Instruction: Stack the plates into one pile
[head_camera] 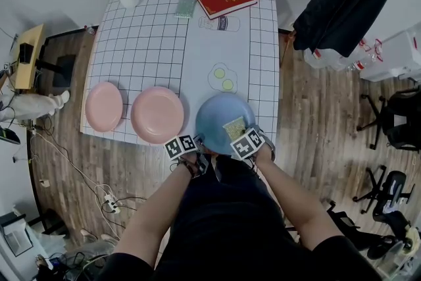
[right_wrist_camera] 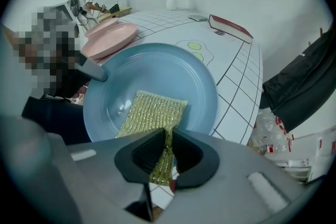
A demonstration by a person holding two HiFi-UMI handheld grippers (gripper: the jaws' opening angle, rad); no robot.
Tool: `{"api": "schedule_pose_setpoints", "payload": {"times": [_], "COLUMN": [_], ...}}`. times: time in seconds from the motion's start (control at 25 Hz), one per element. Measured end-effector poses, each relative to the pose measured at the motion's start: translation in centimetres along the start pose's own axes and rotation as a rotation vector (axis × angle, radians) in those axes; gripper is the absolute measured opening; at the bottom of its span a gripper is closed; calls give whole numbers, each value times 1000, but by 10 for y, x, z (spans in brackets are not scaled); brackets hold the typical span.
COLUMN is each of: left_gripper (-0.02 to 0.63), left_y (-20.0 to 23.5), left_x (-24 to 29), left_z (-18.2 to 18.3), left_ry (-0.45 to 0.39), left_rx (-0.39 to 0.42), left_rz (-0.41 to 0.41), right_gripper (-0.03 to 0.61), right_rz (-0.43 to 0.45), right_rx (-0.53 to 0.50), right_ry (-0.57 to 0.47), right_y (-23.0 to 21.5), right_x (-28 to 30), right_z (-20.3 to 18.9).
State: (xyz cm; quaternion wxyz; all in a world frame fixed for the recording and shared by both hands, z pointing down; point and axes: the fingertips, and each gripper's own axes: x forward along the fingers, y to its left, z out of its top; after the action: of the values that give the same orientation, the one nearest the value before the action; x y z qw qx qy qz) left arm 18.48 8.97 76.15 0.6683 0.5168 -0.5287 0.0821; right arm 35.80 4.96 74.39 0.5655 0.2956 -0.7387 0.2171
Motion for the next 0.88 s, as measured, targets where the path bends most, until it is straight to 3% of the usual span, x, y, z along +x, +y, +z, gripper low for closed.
{"api": "schedule_pose_setpoints", "payload": {"times": [0.4, 0.68, 0.88], "left_gripper": [17, 17, 17], "left_y": [0, 0, 0], "left_x": [0, -1, -1], "left_z": [0, 0, 1], "left_ry": [-12, -16, -18], "left_rx": [-5, -9, -4], "left_rz": [14, 12, 14], "right_gripper": [57, 57, 57], "right_rz": [70, 188, 244], "right_rx": [45, 151, 170], "right_ry": [6, 7, -15], "right_y": [26, 62, 83], "right_x": [1, 4, 7], "right_z": [0, 14, 29]}}
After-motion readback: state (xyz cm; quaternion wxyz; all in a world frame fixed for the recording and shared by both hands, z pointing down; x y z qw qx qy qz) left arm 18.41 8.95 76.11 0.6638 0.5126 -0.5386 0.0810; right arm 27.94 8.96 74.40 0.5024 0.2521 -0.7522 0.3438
